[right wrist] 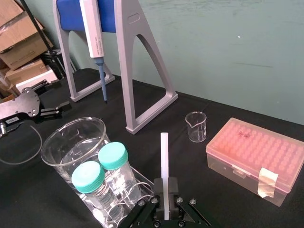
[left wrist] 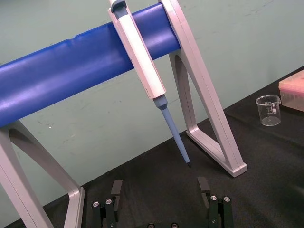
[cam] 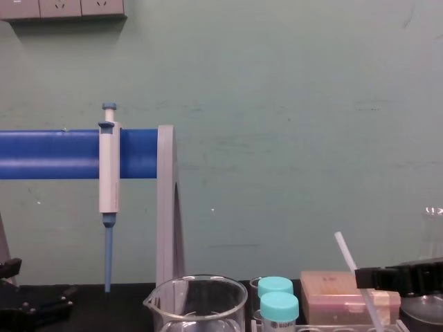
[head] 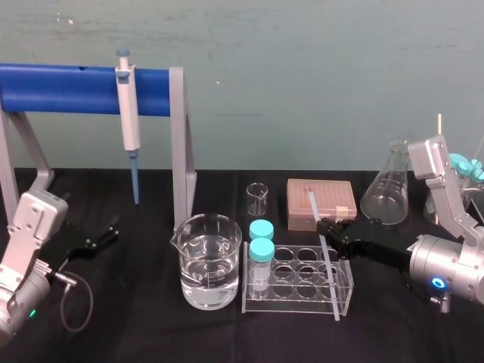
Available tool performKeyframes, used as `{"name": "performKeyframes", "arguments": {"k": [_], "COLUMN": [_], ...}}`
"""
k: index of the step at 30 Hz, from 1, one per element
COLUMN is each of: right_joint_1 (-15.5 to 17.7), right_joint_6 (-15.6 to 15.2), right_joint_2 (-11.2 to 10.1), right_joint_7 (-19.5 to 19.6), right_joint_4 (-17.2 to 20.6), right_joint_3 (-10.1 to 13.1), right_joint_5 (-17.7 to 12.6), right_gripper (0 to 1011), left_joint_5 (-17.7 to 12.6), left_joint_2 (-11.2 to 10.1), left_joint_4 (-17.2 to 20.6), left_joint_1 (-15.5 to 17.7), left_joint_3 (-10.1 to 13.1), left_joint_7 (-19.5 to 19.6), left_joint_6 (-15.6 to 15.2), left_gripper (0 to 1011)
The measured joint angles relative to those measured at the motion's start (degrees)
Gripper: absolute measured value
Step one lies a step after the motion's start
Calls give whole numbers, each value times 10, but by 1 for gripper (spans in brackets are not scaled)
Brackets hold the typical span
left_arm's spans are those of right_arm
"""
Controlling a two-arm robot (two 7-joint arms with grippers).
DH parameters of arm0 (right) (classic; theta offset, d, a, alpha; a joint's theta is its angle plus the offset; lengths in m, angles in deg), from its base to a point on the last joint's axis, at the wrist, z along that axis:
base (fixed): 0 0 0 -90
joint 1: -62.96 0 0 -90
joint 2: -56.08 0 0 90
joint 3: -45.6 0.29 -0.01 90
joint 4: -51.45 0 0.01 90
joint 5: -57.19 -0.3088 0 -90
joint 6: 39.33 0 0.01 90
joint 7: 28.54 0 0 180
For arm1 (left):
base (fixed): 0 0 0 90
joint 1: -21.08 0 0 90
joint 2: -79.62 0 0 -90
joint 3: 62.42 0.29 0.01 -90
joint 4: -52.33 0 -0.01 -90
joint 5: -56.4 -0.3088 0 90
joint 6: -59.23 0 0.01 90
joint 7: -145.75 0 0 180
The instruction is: Pick up the stirring rod with one hand, then place it down.
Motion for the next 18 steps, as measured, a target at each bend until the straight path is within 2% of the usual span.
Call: {"name": "performKeyframes", "arguments": {"k": [2, 12, 18], "right_joint_1": [0, 1, 19], "right_joint_6": [0, 1, 67], "right_joint_2": [0, 0, 5], "right_joint_7": [0, 0, -8], "right_joint_4": [0, 0, 6], "right_joint_3": [0, 0, 10], "right_joint_5": [0, 1, 22], "right_gripper": [41, 40, 40], "left_joint_5": [0, 0, 0], "left_joint_2": [0, 0, 0], "left_joint_4": [0, 0, 0], "left_joint_1": [0, 0, 0], "left_joint_3": [0, 0, 0], "left_joint_7": [0, 0, 0], "left_joint_6": [0, 0, 0], "left_gripper": [1000, 1000, 1000]}}
